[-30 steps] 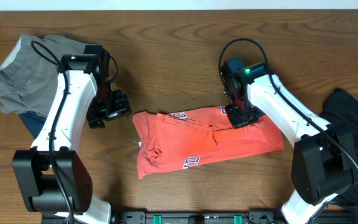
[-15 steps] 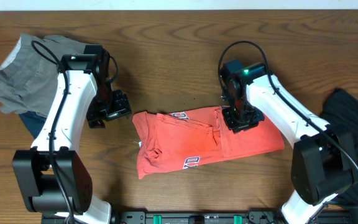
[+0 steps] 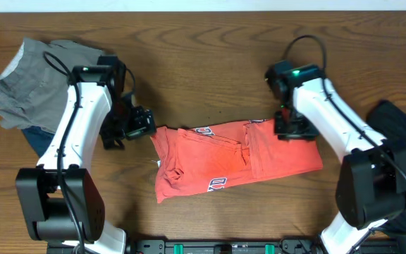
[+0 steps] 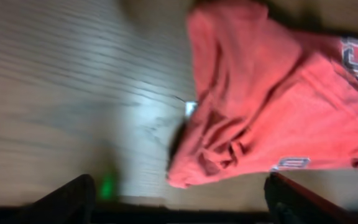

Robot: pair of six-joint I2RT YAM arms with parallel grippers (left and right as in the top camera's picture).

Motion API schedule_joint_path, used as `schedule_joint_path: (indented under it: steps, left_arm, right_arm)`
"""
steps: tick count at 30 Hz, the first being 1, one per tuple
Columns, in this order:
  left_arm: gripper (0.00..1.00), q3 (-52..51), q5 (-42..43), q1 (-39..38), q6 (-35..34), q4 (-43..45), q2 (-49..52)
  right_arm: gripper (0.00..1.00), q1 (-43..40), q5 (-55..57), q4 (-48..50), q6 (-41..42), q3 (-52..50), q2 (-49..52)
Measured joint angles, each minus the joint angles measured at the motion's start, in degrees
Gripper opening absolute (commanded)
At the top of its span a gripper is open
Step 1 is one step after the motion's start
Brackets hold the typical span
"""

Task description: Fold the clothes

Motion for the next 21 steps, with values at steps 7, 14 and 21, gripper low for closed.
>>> schedule_joint_path:
  steps: [7,14,21]
  left_arm:
    - [0.98,-10.3,4.8,-2.4,3.1,8.9,0.0]
    - [0.98,-21.3,11.8,-5.3,4.0,22.9,0.0]
    - [0.94,-25.8,16.0,-8.3,2.3,30.7,-1.0]
  right_arm:
    - [0.86,-7.6,-0.9,0.3,4.2,0.1,0.0]
    - [0.88,-9.5,-1.2,0.2,4.0,0.1,0.0]
    - [0.88,-9.5,-1.4,0.2,3.6,0.1,0.0]
